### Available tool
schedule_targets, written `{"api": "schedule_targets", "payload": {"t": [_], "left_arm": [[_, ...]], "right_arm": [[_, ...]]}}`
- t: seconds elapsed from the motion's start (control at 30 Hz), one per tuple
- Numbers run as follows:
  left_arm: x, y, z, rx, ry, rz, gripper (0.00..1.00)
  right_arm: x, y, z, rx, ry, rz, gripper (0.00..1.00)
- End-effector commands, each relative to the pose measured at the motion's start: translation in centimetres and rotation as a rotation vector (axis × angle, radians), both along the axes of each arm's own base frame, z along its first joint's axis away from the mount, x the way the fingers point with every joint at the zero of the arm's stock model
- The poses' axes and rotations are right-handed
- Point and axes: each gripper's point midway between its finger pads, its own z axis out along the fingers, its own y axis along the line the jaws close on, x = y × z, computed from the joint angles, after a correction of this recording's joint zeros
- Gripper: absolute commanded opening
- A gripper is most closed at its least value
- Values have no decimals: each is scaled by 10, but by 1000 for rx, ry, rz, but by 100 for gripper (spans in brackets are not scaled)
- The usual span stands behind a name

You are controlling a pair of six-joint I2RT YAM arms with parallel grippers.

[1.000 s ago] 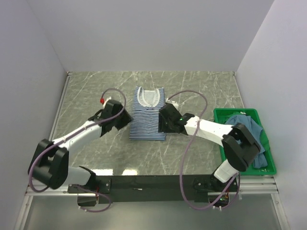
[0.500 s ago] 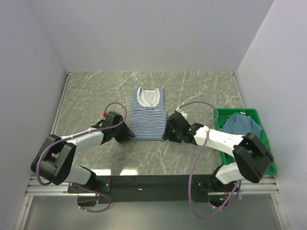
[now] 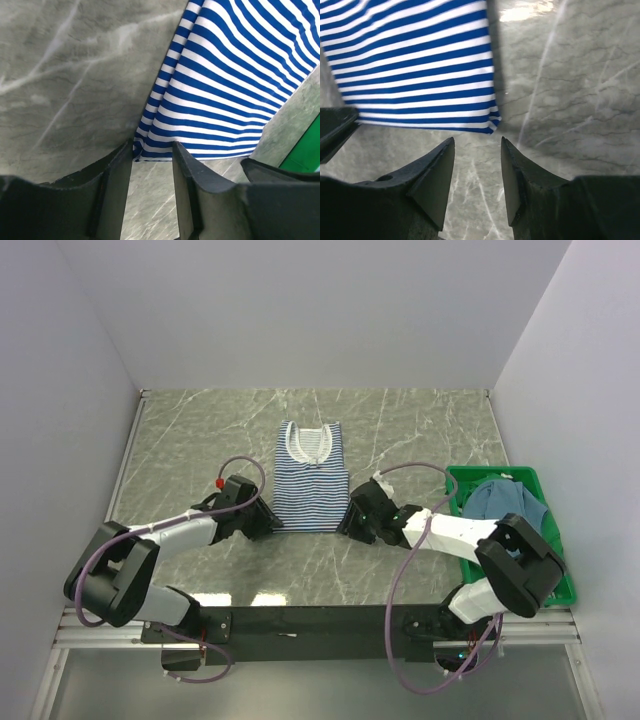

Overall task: Fold and stack the tank tops
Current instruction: Fold the tank top

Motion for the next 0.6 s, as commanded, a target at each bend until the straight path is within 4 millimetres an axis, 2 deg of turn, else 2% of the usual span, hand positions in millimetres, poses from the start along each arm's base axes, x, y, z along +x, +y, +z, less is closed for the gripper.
{"api": "schedule_targets", "payload": {"t": [0.0,0.17,0.43,0.57], "left_arm": [[-18,8,-18,44,56,7,44],[-22,7,-19,44,72,7,45],[-25,11,-11,56,59,0,49],[-26,11,-15,61,74,-4,49]], "right_arm": [[10,0,-5,14,-11,-48,48],[10,-2,-15,-3,3,-56,45],[12,-14,-14,-28,-20,-88,42],[11,-17,-14,-31,-23,-97,42]]}}
